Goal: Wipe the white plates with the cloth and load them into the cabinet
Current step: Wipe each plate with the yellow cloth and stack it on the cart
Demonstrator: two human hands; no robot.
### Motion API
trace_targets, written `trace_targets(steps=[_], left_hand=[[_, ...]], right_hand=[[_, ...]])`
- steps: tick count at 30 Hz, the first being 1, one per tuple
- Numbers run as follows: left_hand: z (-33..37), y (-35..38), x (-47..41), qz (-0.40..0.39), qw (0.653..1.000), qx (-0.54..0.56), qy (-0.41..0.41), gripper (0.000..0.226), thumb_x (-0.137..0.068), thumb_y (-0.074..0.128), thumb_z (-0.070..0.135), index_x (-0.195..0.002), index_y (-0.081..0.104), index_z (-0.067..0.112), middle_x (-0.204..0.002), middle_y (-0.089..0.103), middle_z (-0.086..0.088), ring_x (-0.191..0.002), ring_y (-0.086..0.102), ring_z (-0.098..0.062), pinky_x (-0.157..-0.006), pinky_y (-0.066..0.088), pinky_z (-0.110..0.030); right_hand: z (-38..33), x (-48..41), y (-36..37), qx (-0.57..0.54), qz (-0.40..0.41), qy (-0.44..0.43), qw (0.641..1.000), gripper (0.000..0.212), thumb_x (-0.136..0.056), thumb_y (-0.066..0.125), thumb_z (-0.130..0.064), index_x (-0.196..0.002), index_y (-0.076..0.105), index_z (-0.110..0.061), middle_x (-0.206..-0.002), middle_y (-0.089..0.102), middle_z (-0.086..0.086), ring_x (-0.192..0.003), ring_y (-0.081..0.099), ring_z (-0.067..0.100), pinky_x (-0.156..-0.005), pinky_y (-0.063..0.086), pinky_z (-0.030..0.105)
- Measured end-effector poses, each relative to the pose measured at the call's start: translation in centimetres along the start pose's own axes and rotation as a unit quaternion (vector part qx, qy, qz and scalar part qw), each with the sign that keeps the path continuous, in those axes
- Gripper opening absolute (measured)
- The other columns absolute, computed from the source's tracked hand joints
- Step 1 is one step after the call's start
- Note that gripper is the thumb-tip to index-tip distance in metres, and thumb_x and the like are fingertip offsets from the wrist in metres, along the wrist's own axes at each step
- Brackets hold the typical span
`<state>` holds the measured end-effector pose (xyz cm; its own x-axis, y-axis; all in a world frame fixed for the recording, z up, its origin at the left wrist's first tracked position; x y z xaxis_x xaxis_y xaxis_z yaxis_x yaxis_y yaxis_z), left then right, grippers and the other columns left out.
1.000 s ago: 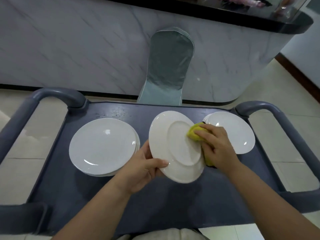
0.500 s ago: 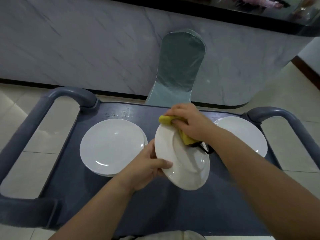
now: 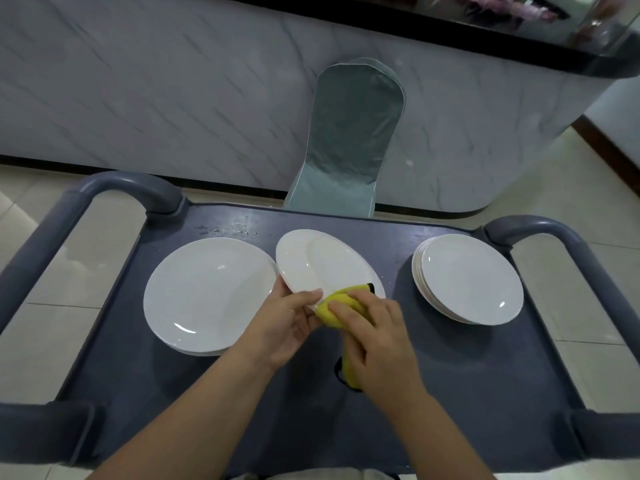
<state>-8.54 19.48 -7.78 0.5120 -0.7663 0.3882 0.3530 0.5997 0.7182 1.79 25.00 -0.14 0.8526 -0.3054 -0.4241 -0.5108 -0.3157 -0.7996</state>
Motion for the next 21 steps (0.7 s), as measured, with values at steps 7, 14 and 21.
trace_targets(steps=[7,14,21], left_hand=[[-0.5,1.6,1.3,-0.118,0.986,-0.115,-0.039,0.071,-0.070,0.063,-0.010,-0.134,0.048,0.017,-0.124,0.066,-0.010,-0.103,0.067,-0.028,-0.073,0.059,-0.044],[0.6,3.5,1.3,-0.131,0.976,-0.173,0.011,0.073,-0.070,0.065,-0.009,-0.135,0.046,0.017,-0.125,0.061,-0.017,-0.107,0.064,-0.032,-0.075,0.057,-0.042],[-0.8,2.7,1.8,-0.132,0.970,-0.202,-0.022,0.073,-0.062,0.074,-0.002,-0.127,0.056,0.025,-0.120,0.066,-0.009,-0.105,0.066,-0.027,-0.072,0.057,-0.039]], right_hand=[[10.4,1.1,-4.9,-0.047,-0.022,0.144,0.988,0.042,-0.089,0.063,0.002,-0.116,0.062,-0.030,-0.120,0.058,-0.001,-0.111,0.051,0.027,-0.102,0.038,0.027],[3.2,-4.3,-4.1,-0.012,0.018,0.016,1.000,0.033,-0.088,0.059,-0.013,-0.119,0.065,-0.024,-0.124,0.055,0.001,-0.107,0.049,0.020,-0.099,0.035,0.025],[8.6,0.3,-6.1,0.036,-0.009,0.047,0.998,0.036,-0.079,0.065,0.005,-0.111,0.071,-0.009,-0.119,0.061,0.013,-0.100,0.055,0.036,-0.092,0.045,0.046]])
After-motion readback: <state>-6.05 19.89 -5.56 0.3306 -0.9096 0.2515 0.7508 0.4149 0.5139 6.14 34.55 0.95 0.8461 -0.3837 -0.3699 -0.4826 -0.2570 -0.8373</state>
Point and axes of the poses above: each hand's wrist, its own x-axis away from the middle knuckle, its own y-axis out of the palm, z = x × y, the point moved 10 cm from there along -x, towards the middle knuckle
